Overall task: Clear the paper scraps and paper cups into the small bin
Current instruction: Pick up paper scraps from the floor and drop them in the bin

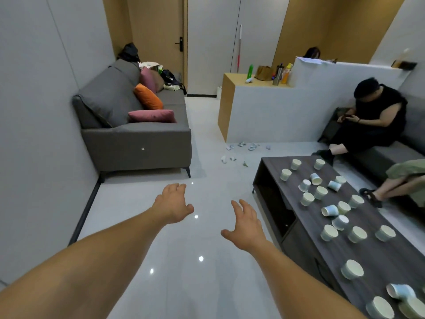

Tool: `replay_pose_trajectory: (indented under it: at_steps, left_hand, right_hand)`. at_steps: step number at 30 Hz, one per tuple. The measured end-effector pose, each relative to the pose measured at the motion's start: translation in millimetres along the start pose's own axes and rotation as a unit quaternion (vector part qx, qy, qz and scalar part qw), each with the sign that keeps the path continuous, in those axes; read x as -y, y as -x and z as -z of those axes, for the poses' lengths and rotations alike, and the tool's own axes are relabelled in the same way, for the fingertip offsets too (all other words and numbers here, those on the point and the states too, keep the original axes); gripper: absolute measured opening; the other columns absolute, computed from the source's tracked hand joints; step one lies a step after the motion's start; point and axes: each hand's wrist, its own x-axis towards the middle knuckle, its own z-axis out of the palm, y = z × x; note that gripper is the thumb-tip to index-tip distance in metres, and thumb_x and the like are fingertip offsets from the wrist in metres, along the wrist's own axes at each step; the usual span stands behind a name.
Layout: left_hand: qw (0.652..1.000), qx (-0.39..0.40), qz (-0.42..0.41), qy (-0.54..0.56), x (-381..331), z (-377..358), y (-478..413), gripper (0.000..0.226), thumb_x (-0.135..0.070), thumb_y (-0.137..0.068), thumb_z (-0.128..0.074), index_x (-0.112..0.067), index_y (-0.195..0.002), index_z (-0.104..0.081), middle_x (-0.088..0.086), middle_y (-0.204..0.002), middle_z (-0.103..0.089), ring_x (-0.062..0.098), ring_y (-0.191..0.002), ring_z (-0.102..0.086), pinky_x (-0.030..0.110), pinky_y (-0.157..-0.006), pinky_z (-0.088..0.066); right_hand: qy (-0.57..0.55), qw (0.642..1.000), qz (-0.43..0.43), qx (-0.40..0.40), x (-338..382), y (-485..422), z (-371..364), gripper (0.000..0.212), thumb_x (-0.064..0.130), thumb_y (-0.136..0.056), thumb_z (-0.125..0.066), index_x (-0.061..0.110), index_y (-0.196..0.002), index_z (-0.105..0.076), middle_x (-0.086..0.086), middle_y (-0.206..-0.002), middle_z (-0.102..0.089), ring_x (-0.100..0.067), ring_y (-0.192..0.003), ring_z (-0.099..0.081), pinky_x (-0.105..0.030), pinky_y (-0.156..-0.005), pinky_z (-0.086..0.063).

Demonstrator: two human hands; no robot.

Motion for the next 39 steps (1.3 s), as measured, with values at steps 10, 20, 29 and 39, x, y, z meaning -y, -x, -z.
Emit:
replay_pose_trajectory:
  at_steps: [10, 20, 29, 39]
  left_hand:
    - [0.999, 0.024, -0.034, 0.013, -58, 1, -178, 0.074, -0.042, -0.088, -0.054, -0.018, -0.150, -0.021, 0.003, -0.157, -0.019, 0.024, -0.143, -0.019, 0.042, -0.112, -0.029]
    - [0.996, 0.038, -0.080, 0.032, -71, 18, -427, 0.077, -0.045, -0.087, -0.054, -0.017, -0.150, -0.020, 0.004, -0.158, -0.018, 0.025, -0.145, -0.015, 0.043, -0.114, -0.025]
    - [0.993, 0.051, -0.101, 0.020, -105, 32, -613, 0.077, -0.046, -0.086, -0.055, -0.017, -0.149, -0.021, 0.006, -0.157, -0.020, 0.027, -0.143, -0.020, 0.045, -0.113, -0.027]
    - [0.995, 0.076, -0.069, 0.018, -181, 23, -813, 0.078, -0.045, -0.087, -0.055, -0.017, -0.150, -0.019, 0.004, -0.157, -0.020, 0.026, -0.143, -0.020, 0.044, -0.111, -0.029]
  right_hand:
    - [0.017, 1.000, -0.025, -0.009, -56, -172, 47, 0.098, 0.053, -0.081, -0.068, 0.028, -0.154, -0.008, 0.001, -0.161, -0.004, -0.021, -0.148, -0.001, -0.043, -0.116, -0.021]
    - [0.039, 0.997, -0.066, -0.018, -72, -387, 91, 0.095, 0.050, -0.082, -0.067, 0.026, -0.155, -0.010, 0.001, -0.162, -0.004, -0.021, -0.149, -0.001, -0.043, -0.117, -0.023]
    - [0.016, 0.997, -0.082, -0.003, -97, -560, 111, 0.095, 0.049, -0.082, -0.067, 0.027, -0.155, -0.010, 0.001, -0.162, -0.003, -0.021, -0.148, -0.002, -0.043, -0.117, -0.024]
    - [0.021, 0.997, -0.060, 0.035, -192, -776, 144, 0.095, 0.049, -0.083, -0.067, 0.028, -0.155, -0.008, 0.000, -0.162, -0.003, -0.022, -0.148, -0.004, -0.043, -0.114, -0.026]
